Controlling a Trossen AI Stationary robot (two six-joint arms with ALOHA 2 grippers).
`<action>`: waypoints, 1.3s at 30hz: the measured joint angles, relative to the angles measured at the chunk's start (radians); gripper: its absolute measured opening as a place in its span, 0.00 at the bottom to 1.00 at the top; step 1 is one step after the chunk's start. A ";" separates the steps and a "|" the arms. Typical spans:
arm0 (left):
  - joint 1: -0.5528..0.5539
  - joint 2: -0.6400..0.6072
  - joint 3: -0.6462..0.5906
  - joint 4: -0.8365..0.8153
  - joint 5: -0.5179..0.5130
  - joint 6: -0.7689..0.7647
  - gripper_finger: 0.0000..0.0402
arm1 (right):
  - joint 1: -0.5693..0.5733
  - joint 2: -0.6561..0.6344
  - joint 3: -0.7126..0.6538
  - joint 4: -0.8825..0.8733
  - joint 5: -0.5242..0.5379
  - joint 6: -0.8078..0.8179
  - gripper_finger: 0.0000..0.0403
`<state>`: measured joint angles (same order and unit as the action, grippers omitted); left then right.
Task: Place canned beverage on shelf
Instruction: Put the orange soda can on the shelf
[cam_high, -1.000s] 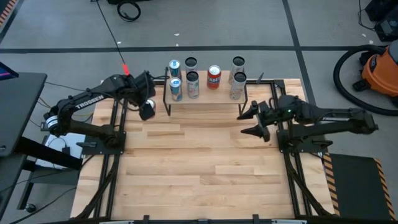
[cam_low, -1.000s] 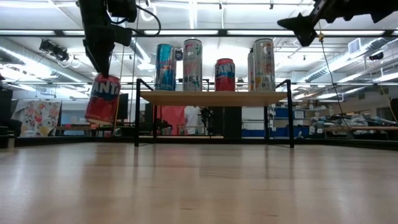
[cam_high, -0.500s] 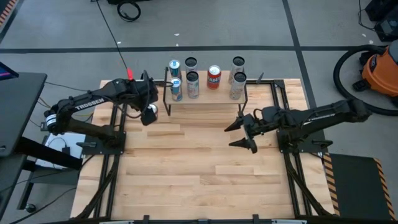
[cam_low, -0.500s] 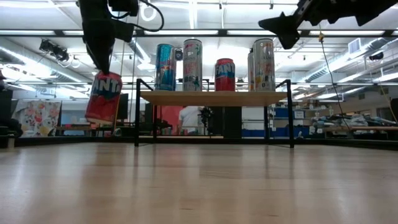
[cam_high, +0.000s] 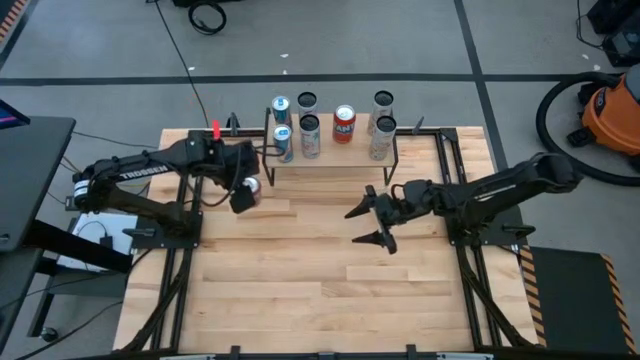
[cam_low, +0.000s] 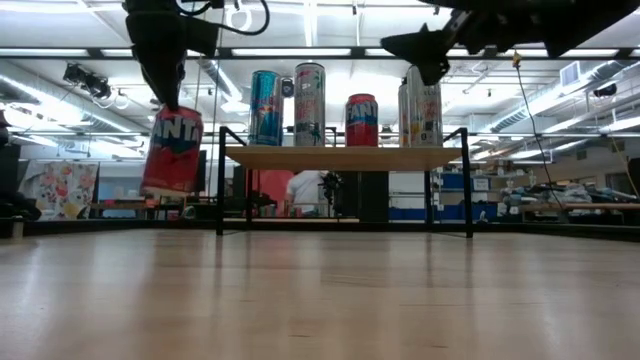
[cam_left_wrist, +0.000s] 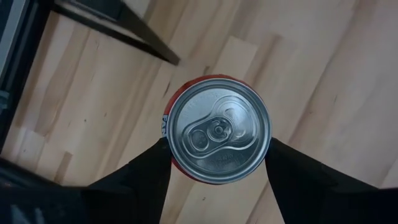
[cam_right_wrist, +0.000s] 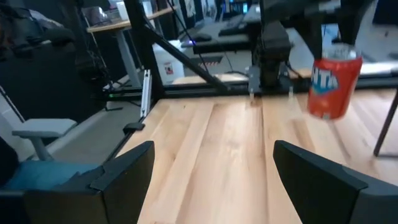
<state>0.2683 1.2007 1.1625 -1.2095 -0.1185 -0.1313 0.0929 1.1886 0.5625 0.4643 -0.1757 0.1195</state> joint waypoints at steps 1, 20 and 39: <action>-0.007 0.000 0.000 0.007 0.000 -0.003 0.60 | 0.000 0.019 0.000 0.028 0.000 -0.016 0.84; -0.095 0.000 -0.001 0.083 0.000 -0.034 0.60 | -0.001 0.413 0.000 0.509 0.168 -0.127 0.84; -0.094 0.000 -0.001 0.095 0.000 -0.035 0.59 | -0.107 0.851 0.403 0.660 0.366 -0.080 0.84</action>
<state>0.1741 1.2011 1.1614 -1.1147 -0.1184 -0.1658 -0.0138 2.0395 0.9652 1.1248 0.1901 0.0395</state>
